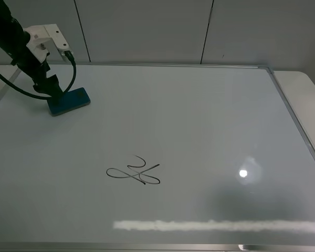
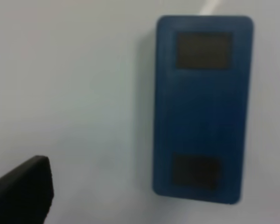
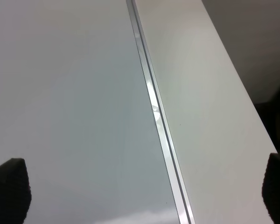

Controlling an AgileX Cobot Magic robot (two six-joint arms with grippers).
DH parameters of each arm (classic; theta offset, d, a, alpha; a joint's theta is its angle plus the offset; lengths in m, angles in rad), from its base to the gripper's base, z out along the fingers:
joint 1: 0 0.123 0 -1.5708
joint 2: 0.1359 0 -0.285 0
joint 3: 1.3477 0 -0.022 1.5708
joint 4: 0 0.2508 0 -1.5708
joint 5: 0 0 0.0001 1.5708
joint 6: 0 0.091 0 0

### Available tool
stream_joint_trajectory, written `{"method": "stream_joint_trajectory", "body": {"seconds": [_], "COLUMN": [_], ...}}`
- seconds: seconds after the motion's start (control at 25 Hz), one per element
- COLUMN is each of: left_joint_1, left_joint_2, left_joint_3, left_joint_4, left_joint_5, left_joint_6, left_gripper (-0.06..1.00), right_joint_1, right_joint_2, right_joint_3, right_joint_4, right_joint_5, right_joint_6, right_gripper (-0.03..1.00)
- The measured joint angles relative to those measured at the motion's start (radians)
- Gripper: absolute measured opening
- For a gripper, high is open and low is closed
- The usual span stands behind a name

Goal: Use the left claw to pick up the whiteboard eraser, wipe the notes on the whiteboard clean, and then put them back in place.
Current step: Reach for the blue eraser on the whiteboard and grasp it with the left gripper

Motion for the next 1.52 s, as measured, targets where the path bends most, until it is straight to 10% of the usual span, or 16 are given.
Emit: {"method": "stream_joint_trajectory", "body": {"seconds": [0.28,1.52], "left_joint_1": [0.000,-0.013], "left_joint_2": [0.061,0.161], "left_joint_3": [-0.044,-0.044], "left_joint_4": [0.005,0.040], "left_joint_5": [0.114,0.051], "left_joint_6": [-0.004,-0.015], "left_gripper": [0.99,0.99], "right_joint_1": [0.000,0.000], "right_joint_2": [0.000,0.000], "right_joint_3": [0.000,0.000], "right_joint_4": [0.000,0.000], "right_joint_5": [0.000,0.000], "right_joint_6": [0.000,0.000], "right_gripper": [0.99,0.99]}}
